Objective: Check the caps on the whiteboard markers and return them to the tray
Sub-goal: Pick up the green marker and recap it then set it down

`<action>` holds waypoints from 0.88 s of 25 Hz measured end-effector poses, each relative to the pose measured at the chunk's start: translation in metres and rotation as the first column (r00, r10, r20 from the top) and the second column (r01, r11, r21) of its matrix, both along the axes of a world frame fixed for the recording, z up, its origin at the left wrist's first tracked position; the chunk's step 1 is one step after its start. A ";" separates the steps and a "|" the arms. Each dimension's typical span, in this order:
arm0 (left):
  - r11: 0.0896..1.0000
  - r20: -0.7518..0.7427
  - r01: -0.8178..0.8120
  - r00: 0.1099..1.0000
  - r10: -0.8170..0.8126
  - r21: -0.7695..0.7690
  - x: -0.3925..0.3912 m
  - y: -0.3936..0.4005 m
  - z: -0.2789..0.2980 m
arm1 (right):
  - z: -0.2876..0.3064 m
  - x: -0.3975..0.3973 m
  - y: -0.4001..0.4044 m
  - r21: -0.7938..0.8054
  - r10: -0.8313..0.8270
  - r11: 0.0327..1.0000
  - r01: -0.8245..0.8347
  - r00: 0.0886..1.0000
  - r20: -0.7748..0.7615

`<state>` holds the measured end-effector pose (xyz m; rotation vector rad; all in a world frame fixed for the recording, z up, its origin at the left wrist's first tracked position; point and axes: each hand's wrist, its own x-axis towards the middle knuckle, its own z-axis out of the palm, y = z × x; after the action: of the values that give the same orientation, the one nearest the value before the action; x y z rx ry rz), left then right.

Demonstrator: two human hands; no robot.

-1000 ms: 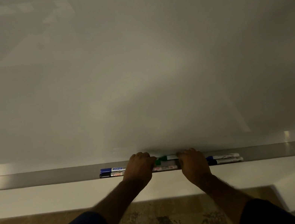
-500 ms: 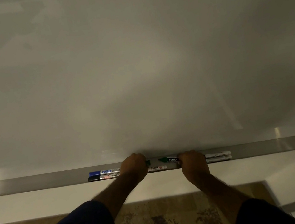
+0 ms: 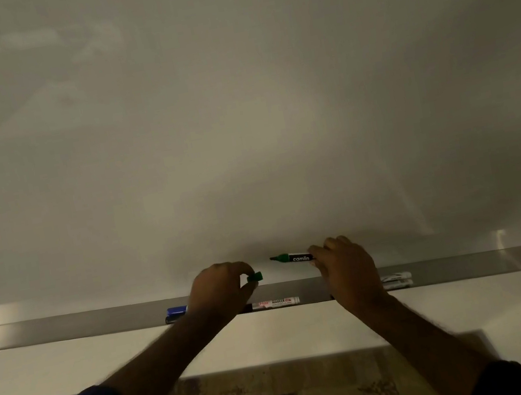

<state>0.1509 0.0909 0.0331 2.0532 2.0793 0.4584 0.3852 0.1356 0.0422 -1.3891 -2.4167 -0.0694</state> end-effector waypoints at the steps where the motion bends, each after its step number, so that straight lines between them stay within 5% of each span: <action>1: 0.999 0.000 0.003 1.000 -0.003 0.054 -0.004 -0.005 0.014 | 0.015 -0.002 -0.002 0.043 0.007 0.999 -0.006 1.000 -0.025; 11: 0.907 0.330 -0.023 0.935 -0.130 0.421 -0.032 -0.045 0.166 | 0.156 -0.008 -0.025 0.180 0.251 0.961 -0.211 0.938 -0.238; 22: 0.815 0.254 0.038 0.941 -0.225 0.578 -0.048 -0.078 0.239 | 0.228 -0.026 -0.053 0.302 0.411 0.892 -0.336 0.882 -0.232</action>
<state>0.1027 0.0134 0.2724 2.1996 1.7224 1.4257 0.3590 0.0827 0.2705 -0.7394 -2.2848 -0.0681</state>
